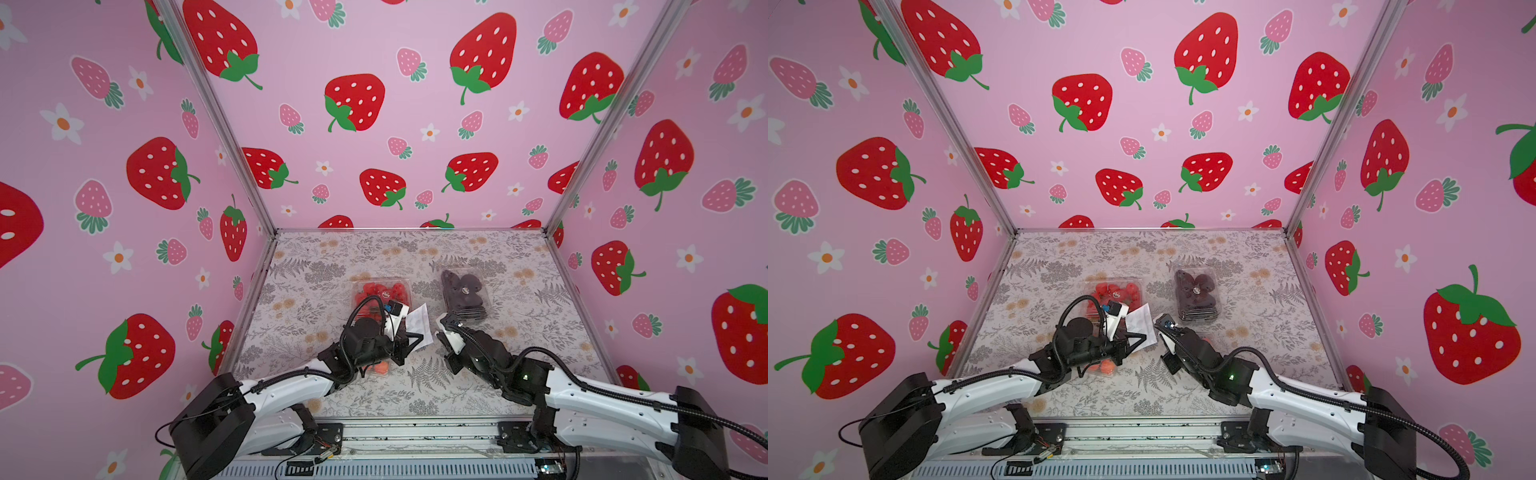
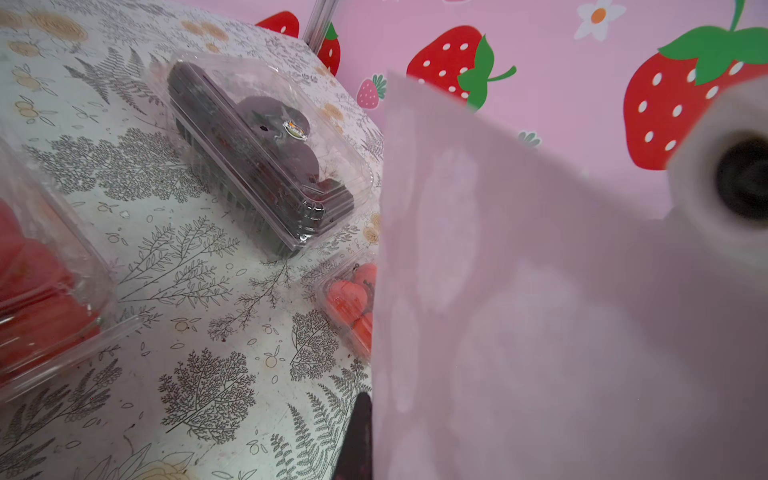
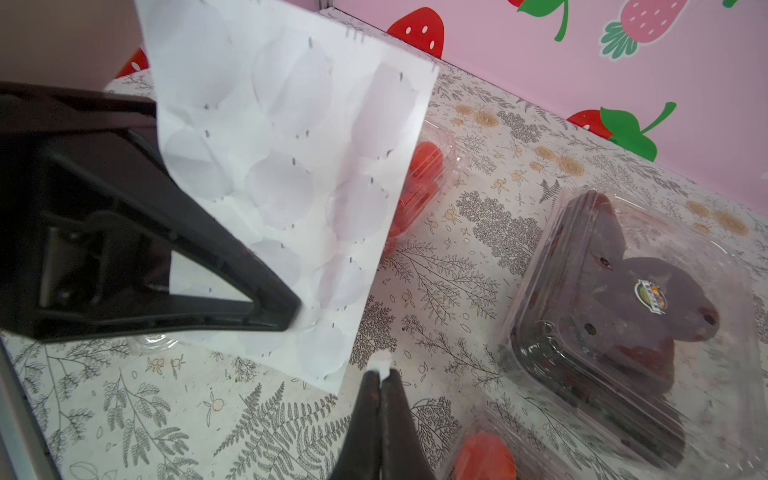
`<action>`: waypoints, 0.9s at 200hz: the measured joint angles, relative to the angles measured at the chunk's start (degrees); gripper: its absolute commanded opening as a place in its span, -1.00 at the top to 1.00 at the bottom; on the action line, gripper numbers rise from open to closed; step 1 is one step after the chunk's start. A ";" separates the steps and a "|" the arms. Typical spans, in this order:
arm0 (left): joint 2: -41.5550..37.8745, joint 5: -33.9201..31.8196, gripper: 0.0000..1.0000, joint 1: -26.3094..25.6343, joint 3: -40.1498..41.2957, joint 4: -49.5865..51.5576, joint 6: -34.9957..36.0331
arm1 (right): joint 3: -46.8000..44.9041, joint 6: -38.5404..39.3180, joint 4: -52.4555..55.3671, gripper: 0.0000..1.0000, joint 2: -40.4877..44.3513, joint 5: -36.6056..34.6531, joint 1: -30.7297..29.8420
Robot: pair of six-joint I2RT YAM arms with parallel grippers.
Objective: Label fruit boxes
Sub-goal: Tear off the label from the label sticker, then place the label sticker at the center of the board.
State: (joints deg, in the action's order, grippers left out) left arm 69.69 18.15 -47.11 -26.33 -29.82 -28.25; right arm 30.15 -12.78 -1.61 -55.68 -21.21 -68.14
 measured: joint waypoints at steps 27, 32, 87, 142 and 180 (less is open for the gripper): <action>3.43 -0.17 1.00 -0.92 -1.27 0.61 -0.04 | 0.02 -1.11 1.57 1.00 0.00 -1.11 0.00; 3.72 -0.24 1.00 -0.96 -1.27 0.72 -0.09 | 0.02 -1.29 1.86 1.00 0.00 -1.25 0.00; 13.53 -5.29 0.98 -4.20 -7.91 6.10 -3.54 | 2.86 -7.45 11.96 1.00 -0.07 -6.43 0.00; 20.74 -11.26 0.69 -9.16 -12.72 13.88 -5.46 | 4.09 -18.71 25.09 1.00 1.29 -11.45 0.57; 21.09 -14.29 0.01 -9.20 -12.72 17.27 -5.09 | 4.09 -22.67 29.83 1.00 1.07 -12.39 1.38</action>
State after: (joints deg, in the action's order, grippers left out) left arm 90.78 3.86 -56.31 -39.05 -12.56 -33.34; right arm 34.24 -35.44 28.23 -54.61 -33.61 -66.76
